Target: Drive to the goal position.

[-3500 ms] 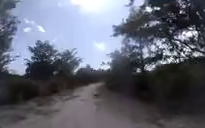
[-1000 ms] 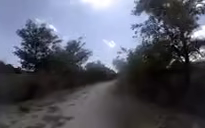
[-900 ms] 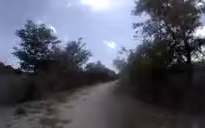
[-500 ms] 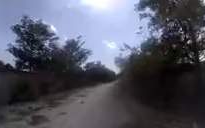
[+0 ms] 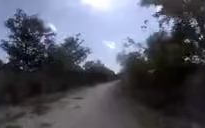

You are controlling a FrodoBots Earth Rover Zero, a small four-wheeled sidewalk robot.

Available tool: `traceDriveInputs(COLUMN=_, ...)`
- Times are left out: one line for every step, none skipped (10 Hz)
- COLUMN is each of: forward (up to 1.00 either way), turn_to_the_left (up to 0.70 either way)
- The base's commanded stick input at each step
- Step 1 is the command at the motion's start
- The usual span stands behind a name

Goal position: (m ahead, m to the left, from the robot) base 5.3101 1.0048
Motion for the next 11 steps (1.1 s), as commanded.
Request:
traceDriveInputs(forward=0.85, turn_to_the_left=0.0)
traceDriveInputs(forward=0.85, turn_to_the_left=0.02)
traceDriveInputs(forward=0.85, turn_to_the_left=0.26)
traceDriveInputs(forward=0.85, turn_to_the_left=0.34)
traceDriveInputs(forward=0.85, turn_to_the_left=0.18)
traceDriveInputs(forward=0.85, turn_to_the_left=0.0)
traceDriveInputs(forward=0.85, turn_to_the_left=0.0)
traceDriveInputs(forward=0.85, turn_to_the_left=0.0)
traceDriveInputs(forward=0.85, turn_to_the_left=0.0)
traceDriveInputs(forward=0.85, turn_to_the_left=0.0)
traceDriveInputs(forward=0.85, turn_to_the_left=0.0)
